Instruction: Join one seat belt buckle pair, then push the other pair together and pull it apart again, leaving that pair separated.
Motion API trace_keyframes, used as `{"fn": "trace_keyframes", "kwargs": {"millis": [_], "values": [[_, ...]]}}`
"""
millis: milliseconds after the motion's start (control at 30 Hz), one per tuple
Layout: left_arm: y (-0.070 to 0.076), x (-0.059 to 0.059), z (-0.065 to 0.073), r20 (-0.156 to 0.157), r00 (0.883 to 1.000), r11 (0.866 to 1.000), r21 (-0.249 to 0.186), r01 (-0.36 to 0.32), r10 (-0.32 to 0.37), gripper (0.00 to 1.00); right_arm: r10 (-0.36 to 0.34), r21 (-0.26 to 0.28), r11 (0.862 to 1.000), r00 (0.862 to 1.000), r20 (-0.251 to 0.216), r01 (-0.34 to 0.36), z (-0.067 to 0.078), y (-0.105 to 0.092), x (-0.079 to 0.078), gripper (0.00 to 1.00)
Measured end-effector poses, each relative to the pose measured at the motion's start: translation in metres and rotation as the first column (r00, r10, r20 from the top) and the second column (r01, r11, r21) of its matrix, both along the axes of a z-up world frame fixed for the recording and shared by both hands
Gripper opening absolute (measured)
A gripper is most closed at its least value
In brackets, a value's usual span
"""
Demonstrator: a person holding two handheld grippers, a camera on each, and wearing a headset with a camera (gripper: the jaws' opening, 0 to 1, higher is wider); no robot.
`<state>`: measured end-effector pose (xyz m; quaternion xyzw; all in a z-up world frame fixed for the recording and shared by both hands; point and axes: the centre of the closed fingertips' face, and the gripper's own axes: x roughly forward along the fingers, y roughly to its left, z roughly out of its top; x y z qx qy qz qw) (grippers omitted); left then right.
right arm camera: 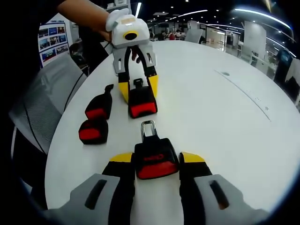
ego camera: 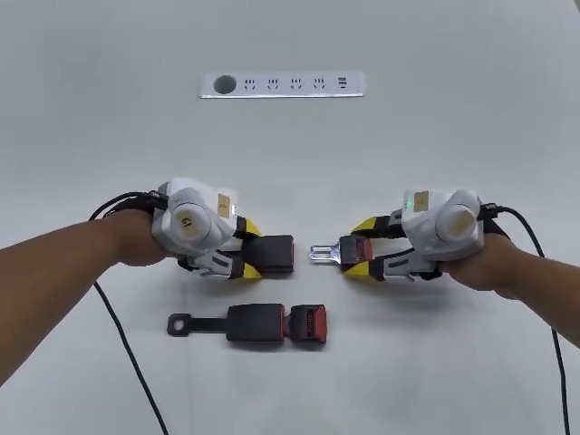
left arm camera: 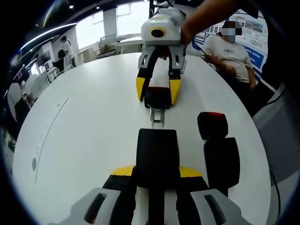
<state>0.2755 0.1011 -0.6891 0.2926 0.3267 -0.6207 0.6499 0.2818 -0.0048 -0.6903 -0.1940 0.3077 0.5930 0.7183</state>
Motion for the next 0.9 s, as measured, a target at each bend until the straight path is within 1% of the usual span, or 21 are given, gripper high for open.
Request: {"fn": "trace_keyframes", "kwargs": {"millis": [167,367,433,567,733,767,800,900], "values": [[0.001,0.001,-0.001,0.0,1.0,1.0,0.003,0.0,0.0,0.33,0.004,0.014,1.0,1.0,0.003,-0.004,-0.001,0.01,0.002,0.35],[0.001,0.001,-0.001,-0.002,1.0,1.0,0.011,0.001,-0.001,0.33,0.014,0.027,1.0,1.0,0.004,-0.015,-0.001,0.022,-0.003,0.35],[0.002,0.001,-0.001,-0.002,1.0,1.0,0.013,0.002,-0.002,0.33,0.019,0.032,0.999,1.0,0.007,-0.019,-0.001,0.026,-0.002,0.35],[0.002,0.001,-0.001,0.0,1.0,1.0,0.013,0.008,-0.008,0.33,0.029,0.032,0.999,1.0,0.004,-0.03,-0.002,0.03,-0.001,0.35],[0.002,0.001,-0.002,-0.001,1.0,1.0,0.024,0.012,-0.012,0.33,0.035,0.037,0.999,0.999,0.006,-0.035,-0.002,0.04,-0.002,0.35],[0.003,0.0,-0.002,0.0,1.0,1.0,0.025,0.013,-0.013,0.33,0.043,0.031,0.999,0.999,0.012,-0.043,-0.002,0.038,-0.001,0.35],[0.003,0.0,-0.002,0.0,1.0,1.0,0.022,0.011,-0.011,0.33,0.039,0.036,0.999,0.999,0.005,-0.039,-0.002,0.037,-0.001,0.35],[0.003,0.0,-0.002,-0.002,1.0,1.0,0.023,0.008,-0.008,0.33,0.04,0.038,0.998,0.999,0.004,-0.04,-0.002,0.037,-0.001,0.35]]}}
